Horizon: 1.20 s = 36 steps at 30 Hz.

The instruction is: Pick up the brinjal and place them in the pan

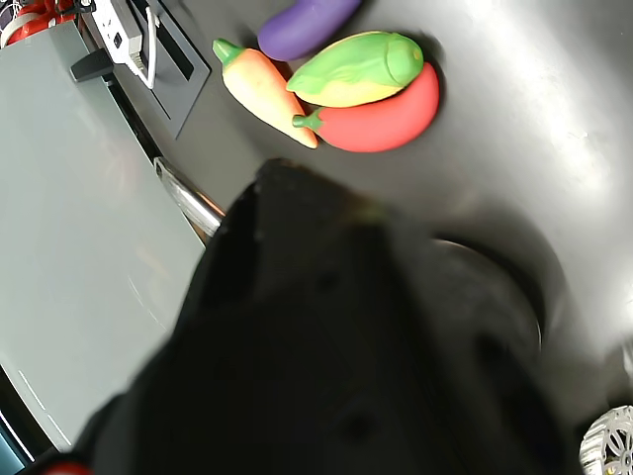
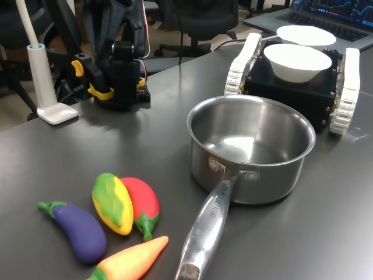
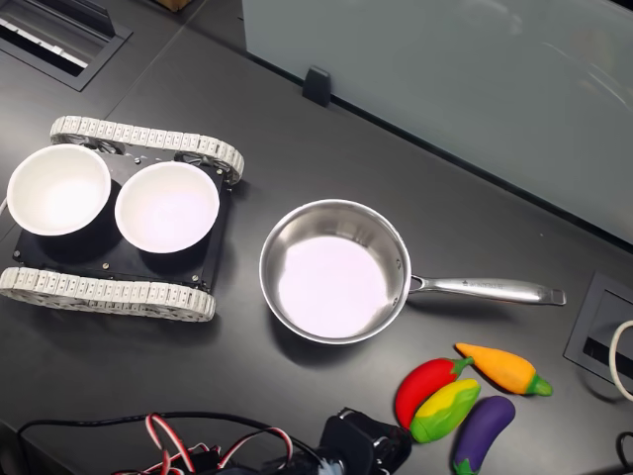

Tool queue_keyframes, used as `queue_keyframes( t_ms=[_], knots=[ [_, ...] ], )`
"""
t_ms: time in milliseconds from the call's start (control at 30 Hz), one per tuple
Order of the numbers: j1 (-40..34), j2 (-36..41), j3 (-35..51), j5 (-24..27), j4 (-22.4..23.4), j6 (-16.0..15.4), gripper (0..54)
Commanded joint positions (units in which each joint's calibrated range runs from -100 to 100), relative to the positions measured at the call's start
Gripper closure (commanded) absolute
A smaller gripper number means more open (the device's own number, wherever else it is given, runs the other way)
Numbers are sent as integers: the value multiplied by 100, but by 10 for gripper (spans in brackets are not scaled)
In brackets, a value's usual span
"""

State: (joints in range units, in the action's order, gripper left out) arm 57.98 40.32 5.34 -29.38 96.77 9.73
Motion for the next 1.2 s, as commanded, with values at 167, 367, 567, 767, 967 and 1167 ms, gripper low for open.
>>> queue_keyframes(
  t_ms=[167, 367, 567, 767, 967, 1167],
  knots=[
    [303, -671, 952, -474, -376, -41, 528],
    [349, -966, 979, -806, -368, -41, 528],
    [372, -1413, 1270, -1026, -368, -41, 525],
    [441, -1970, 1706, -1236, -342, -24, 508],
    [579, -2366, 2060, -1294, -95, -32, 391],
    [670, -2703, 2251, -1602, 59, -32, 309]
  ],
)
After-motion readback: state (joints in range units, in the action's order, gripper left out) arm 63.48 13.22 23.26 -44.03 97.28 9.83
